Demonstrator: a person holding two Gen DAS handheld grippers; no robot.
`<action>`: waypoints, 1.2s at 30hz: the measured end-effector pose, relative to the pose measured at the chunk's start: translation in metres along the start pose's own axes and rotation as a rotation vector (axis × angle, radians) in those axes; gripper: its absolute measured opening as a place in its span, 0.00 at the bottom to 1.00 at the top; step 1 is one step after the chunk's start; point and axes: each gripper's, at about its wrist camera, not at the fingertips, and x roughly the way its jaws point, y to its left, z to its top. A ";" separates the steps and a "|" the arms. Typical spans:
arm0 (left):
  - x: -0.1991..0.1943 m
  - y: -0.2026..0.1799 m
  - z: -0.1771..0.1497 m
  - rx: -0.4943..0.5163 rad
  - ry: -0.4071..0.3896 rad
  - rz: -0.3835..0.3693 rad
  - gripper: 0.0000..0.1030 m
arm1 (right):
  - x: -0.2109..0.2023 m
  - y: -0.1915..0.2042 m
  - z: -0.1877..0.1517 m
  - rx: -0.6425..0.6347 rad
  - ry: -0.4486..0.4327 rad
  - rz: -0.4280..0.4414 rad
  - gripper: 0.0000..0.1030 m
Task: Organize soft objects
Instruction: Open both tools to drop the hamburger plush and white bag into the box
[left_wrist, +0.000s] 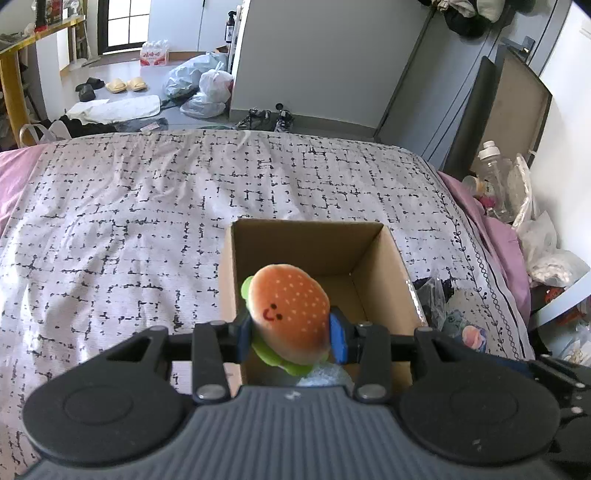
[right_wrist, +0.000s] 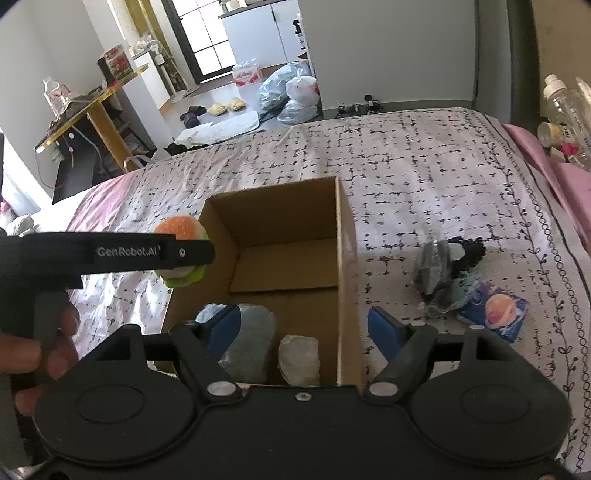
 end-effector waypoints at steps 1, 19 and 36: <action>0.001 -0.001 0.001 0.004 0.001 -0.001 0.40 | -0.001 -0.004 0.001 0.008 -0.003 -0.003 0.77; -0.017 -0.018 0.016 0.065 -0.063 0.050 0.73 | -0.035 -0.053 -0.007 0.074 -0.049 -0.064 0.81; -0.025 -0.087 0.012 0.149 -0.086 -0.026 0.77 | -0.063 -0.101 -0.008 0.134 -0.108 -0.080 0.83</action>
